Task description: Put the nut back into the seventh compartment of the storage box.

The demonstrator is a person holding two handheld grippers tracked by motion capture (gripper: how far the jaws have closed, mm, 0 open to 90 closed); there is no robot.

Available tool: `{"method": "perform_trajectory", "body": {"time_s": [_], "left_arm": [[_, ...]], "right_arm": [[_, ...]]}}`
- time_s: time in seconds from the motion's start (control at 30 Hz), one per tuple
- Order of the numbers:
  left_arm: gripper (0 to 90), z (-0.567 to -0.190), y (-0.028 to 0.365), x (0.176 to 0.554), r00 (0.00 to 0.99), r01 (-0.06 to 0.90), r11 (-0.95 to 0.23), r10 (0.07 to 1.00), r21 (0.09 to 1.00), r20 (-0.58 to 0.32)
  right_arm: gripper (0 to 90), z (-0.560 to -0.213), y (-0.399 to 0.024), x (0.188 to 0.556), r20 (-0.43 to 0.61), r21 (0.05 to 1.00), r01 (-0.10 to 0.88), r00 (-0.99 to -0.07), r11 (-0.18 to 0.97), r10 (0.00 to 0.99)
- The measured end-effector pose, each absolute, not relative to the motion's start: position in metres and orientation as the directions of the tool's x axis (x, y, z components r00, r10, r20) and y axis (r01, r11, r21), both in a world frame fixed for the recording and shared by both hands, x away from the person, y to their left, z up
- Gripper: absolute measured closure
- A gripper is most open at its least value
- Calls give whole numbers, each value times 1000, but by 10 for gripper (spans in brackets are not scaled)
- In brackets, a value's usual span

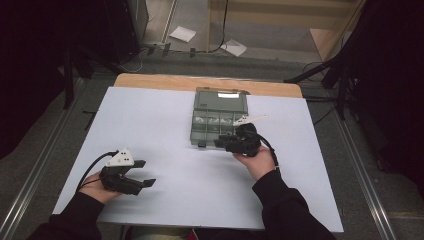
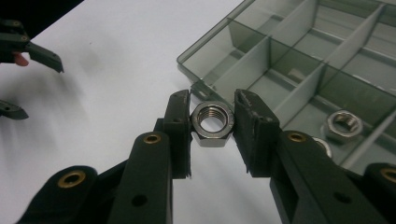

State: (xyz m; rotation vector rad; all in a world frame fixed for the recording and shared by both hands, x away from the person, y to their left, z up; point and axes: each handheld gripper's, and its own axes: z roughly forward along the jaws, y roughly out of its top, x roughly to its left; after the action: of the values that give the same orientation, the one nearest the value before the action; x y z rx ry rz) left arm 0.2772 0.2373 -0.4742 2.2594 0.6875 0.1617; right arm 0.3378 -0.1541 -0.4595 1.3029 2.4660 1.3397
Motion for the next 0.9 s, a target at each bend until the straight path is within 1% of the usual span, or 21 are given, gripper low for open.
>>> {"method": "perform_trajectory", "body": {"time_s": [0.4, 0.47, 0.6, 0.83, 0.9], "left_arm": [[239, -476, 238, 278, 845, 436, -565, 526, 701, -101], [239, -475, 238, 278, 841, 433, -565, 533, 702, -91], [239, -474, 239, 279, 830, 457, -540, 544, 707, -121], [239, -474, 239, 279, 830, 461, -547, 544, 698, -122], [239, -474, 239, 279, 824, 480, -536, 547, 694, -147]], "right_arm": [[692, -460, -166, 347, 321, 710, 664, -602, 235, 731], [693, -461, -167, 349, 320, 710, 666, -595, 229, 737], [693, -462, -168, 354, 313, 708, 669, -582, 224, 750], [692, -471, -170, 362, 306, 696, 686, -551, 213, 776], [692, -473, -169, 365, 297, 699, 684, -543, 209, 786]]}}
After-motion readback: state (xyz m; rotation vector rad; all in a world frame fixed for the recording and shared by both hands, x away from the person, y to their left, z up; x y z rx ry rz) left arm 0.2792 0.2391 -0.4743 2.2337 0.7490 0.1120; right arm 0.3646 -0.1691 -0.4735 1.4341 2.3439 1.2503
